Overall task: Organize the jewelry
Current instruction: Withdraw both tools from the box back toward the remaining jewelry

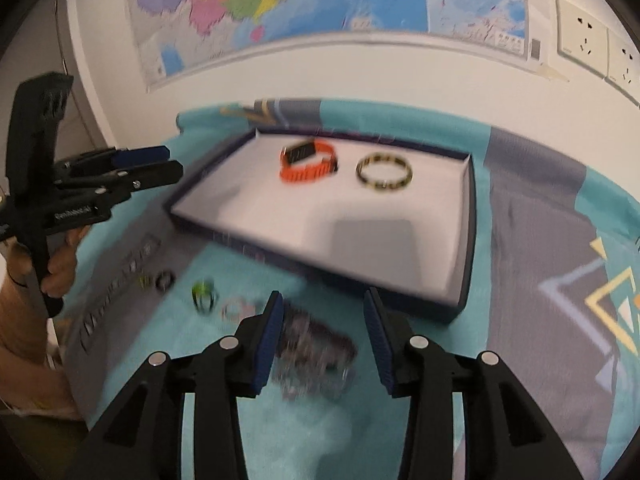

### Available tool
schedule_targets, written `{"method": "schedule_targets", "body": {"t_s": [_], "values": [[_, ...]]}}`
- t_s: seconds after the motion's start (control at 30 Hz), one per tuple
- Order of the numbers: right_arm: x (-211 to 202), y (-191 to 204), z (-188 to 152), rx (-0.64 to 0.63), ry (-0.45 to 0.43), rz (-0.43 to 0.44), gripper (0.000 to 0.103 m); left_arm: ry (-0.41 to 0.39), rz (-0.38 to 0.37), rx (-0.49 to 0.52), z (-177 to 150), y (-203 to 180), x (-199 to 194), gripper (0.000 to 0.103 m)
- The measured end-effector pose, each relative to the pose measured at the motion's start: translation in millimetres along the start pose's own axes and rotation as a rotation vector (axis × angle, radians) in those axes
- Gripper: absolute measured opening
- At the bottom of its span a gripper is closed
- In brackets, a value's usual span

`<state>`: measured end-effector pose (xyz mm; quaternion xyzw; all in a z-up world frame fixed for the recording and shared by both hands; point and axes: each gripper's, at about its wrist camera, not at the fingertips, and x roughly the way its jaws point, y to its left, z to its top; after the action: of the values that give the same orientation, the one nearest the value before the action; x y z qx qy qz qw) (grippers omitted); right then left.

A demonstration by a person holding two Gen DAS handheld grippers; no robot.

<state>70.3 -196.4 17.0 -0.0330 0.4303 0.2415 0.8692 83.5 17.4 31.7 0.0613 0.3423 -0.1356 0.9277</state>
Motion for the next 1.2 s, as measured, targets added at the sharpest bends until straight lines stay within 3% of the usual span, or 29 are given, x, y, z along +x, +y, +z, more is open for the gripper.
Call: {"method": "schedule_targets", "body": {"t_s": [0.2,0.4,0.93,1.2], "values": [[11.4,13.3,-15.0,-0.048,0.035,-0.034,0.028,0.023,-0.021,-0.010,-23.5,-11.2,-8.0,0.056],[9.7,19.6,-19.8,-0.075,0.023,-0.046,0.008,0.039,-0.033,-0.028,-36.5,-14.6,-13.4,0.059],[-57.1,1.2,-15.3,0.080,-0.128,0.094,0.008,0.056,-0.049,-0.035,-57.5,-8.4,-27.5,0.059],[-63.1,4.8,-22.8,0.085,-0.115,0.144,0.008,0.061,-0.077,-0.009,-71.9,-10.9,-35.3,0.059]]}}
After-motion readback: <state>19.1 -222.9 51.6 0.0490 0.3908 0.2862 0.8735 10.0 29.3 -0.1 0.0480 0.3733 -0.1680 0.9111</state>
